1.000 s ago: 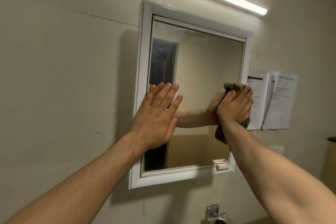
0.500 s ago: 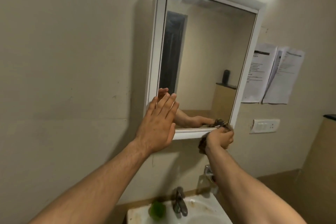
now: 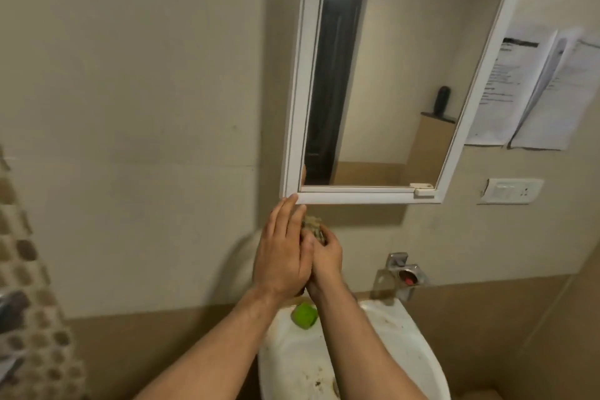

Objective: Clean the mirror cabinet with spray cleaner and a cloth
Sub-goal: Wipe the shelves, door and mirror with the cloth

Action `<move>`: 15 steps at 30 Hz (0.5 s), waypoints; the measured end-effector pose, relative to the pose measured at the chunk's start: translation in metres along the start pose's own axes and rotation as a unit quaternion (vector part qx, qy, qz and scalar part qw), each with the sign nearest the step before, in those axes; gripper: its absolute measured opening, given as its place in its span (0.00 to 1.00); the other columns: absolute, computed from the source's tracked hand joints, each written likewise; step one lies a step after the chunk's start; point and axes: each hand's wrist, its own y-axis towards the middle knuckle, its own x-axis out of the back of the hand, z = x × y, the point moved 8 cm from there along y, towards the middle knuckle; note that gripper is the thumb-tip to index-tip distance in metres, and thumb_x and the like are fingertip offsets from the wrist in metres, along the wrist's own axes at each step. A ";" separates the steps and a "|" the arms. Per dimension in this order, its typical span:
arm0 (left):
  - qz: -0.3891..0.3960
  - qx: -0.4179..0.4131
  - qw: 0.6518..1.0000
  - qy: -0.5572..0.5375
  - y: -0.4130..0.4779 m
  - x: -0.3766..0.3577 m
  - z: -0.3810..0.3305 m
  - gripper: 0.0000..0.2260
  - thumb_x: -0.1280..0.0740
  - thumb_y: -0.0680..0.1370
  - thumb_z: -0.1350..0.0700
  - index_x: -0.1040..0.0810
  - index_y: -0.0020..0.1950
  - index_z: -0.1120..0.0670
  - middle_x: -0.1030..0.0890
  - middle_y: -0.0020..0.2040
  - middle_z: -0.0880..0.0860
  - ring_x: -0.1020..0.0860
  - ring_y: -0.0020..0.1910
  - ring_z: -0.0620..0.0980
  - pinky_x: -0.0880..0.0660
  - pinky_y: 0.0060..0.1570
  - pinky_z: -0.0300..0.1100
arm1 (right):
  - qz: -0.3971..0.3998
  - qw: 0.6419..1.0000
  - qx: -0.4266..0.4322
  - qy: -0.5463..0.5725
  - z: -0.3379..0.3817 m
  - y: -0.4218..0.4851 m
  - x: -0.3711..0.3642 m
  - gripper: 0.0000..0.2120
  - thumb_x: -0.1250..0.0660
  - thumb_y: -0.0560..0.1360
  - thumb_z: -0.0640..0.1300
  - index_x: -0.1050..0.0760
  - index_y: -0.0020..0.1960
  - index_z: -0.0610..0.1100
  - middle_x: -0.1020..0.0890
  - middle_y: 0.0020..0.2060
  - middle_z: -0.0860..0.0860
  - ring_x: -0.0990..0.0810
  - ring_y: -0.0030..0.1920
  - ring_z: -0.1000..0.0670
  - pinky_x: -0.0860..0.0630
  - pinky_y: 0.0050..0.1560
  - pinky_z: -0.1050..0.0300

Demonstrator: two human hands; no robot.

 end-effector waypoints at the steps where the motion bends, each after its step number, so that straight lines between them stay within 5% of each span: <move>1: -0.010 0.044 0.998 -0.032 -0.016 -0.001 0.007 0.22 0.44 0.83 0.49 0.34 0.77 0.51 0.38 0.81 0.48 0.42 0.81 0.47 0.44 0.78 0.41 | -0.009 0.999 -0.025 0.038 -0.017 -0.005 0.010 0.12 0.29 0.78 0.38 0.20 0.61 0.42 0.14 0.54 0.41 0.15 0.54 0.43 0.19 0.62 0.44; 4: -0.052 0.254 0.954 -0.150 -0.082 -0.016 0.048 0.19 0.43 0.84 0.49 0.28 0.72 0.54 0.29 0.74 0.51 0.33 0.75 0.48 0.38 0.75 0.41 | 0.007 0.972 -0.148 0.181 -0.079 -0.031 0.029 0.14 0.34 0.81 0.42 0.23 0.63 0.35 0.19 0.56 0.35 0.19 0.56 0.38 0.25 0.68 0.39; 8: 0.018 0.572 0.745 -0.342 -0.183 -0.057 0.088 0.10 0.38 0.85 0.53 0.22 0.61 0.56 0.18 0.60 0.58 0.20 0.62 0.57 0.24 0.63 0.49 | 0.029 0.931 -0.254 0.261 -0.131 -0.081 0.053 0.17 0.31 0.79 0.51 0.14 0.51 0.37 0.14 0.50 0.37 0.13 0.48 0.38 0.21 0.59 0.42; 12: 0.181 0.618 0.622 -0.446 -0.240 -0.079 0.070 0.20 0.34 0.82 0.41 0.16 0.62 0.56 0.12 0.53 0.55 0.14 0.54 0.53 0.19 0.58 0.47 | 0.030 0.927 -0.293 0.231 -0.157 -0.107 0.074 0.18 0.34 0.80 0.42 0.22 0.67 0.33 0.19 0.63 0.34 0.19 0.64 0.36 0.27 0.70 0.39; 15: 0.262 0.596 0.608 -0.454 -0.257 -0.079 0.061 0.22 0.28 0.76 0.39 0.17 0.63 0.52 0.13 0.55 0.54 0.14 0.56 0.53 0.20 0.62 0.52 | 0.047 0.928 -0.312 0.199 -0.168 -0.116 0.085 0.21 0.39 0.74 0.36 0.23 0.65 0.31 0.18 0.58 0.33 0.17 0.57 0.35 0.24 0.65 0.38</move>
